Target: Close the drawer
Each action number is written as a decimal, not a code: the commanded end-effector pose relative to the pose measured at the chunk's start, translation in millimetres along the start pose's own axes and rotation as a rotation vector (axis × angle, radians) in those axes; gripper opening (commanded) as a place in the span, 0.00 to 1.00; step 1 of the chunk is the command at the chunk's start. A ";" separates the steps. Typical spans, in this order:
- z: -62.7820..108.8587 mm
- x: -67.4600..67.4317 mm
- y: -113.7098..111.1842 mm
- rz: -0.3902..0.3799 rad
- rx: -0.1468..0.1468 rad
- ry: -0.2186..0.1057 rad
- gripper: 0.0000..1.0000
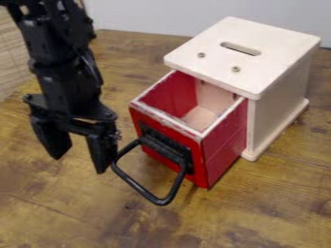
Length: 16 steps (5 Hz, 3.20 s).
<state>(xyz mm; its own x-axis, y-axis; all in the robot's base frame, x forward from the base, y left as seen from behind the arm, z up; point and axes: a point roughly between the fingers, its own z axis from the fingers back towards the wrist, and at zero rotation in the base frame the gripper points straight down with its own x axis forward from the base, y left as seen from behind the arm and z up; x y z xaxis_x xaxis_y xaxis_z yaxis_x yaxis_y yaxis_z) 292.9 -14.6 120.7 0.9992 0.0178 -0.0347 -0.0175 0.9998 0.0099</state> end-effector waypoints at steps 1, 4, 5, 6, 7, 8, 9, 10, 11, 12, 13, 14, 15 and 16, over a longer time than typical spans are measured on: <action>22.9 7.7 -7.4 0.028 -0.008 -0.058 1.00; 30.2 1.6 -10.9 -0.121 0.007 -0.081 1.00; 36.2 -3.9 -15.2 -0.129 0.003 -0.075 1.00; 27.8 -3.1 -22.3 -0.141 -0.001 -0.071 1.00; 10.4 -2.7 -37.0 -0.162 0.005 -0.063 1.00; -11.0 -6.4 -45.2 -0.182 0.015 -0.050 1.00; -33.8 -9.1 -49.0 -0.193 0.036 -0.033 1.00; -41.3 -6.1 -53.0 -0.167 0.051 -0.020 1.00; -53.5 -0.1 -56.1 -0.185 0.054 -0.018 1.00; -59.5 7.7 -57.4 -0.197 0.055 -0.027 1.00; -58.5 25.6 -57.3 -0.185 0.054 -0.042 1.00; -54.4 42.2 -57.7 -0.177 0.052 -0.055 1.00; -48.9 47.8 -52.7 -0.137 0.051 -0.065 1.00; -45.1 52.9 -47.0 -0.099 0.051 -0.074 1.00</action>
<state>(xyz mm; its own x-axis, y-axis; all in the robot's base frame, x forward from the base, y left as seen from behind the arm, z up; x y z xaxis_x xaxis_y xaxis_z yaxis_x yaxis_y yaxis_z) 323.5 -65.0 49.5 0.9922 -0.1015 -0.0729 0.1064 0.9921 0.0661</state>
